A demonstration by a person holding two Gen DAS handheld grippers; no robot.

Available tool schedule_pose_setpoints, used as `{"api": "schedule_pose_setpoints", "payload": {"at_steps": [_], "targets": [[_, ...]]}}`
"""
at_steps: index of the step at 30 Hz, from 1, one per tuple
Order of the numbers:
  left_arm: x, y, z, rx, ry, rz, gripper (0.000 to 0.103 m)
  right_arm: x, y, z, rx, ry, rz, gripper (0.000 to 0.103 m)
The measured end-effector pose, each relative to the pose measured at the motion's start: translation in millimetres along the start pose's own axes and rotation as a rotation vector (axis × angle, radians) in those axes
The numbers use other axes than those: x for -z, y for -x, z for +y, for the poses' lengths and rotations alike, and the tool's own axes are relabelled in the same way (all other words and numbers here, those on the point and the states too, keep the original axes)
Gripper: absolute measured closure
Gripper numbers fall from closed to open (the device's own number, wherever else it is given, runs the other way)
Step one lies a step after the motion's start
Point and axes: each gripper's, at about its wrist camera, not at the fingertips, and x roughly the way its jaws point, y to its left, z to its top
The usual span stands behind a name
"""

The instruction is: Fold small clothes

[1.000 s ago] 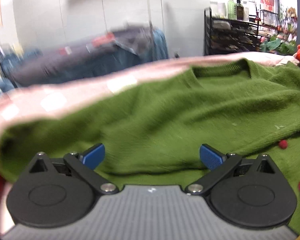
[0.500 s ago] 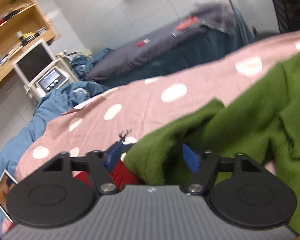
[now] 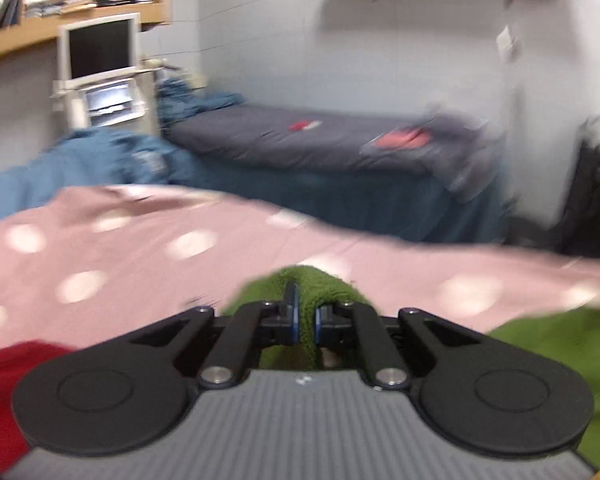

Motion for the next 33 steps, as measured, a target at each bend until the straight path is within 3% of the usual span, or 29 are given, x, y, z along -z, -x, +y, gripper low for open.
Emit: {"api": "schedule_pose_setpoints", "payload": {"at_steps": [3,7,9,13,15,17,20,23,25,29,33], "targets": [[-14,18,-53,0.233,0.030,-0.008,0.096,0,0,0,-0.001,-0.002,0.000,0.000],[-3,28,-115,0.626,0.193,0.096,0.096,1,1,2,-0.002,-0.004,0.000,0.000],[14,30,-143,0.730,0.173,0.144,0.096,1,1,1,-0.003,-0.004,0.001,0.000],[61,8,-159,0.735,0.109,0.343,0.092,1,1,1,-0.006,-0.009,0.001,0.000],[83,-2,-153,0.729,0.057,0.427,0.081,1,2,1,-0.007,-0.010,0.000,0.000],[102,-6,-145,0.720,-0.002,0.488,0.055,1,2,2,-0.009,-0.013,0.000,0.000],[115,0,-127,0.733,0.020,0.465,0.031,1,1,1,-0.010,-0.016,0.001,0.000],[121,1,-113,0.702,0.062,0.479,0.017,0,3,1,-0.013,-0.020,0.001,0.000],[126,-1,-109,0.652,0.052,0.482,0.017,-4,9,-2,-0.028,-0.038,-0.021,0.000],[130,7,-94,0.614,0.067,0.420,0.017,-20,26,-1,-0.053,-0.034,-0.146,0.000],[130,26,-86,0.490,-0.030,0.292,0.017,-43,2,2,-0.063,-0.027,-0.122,0.003]]}}
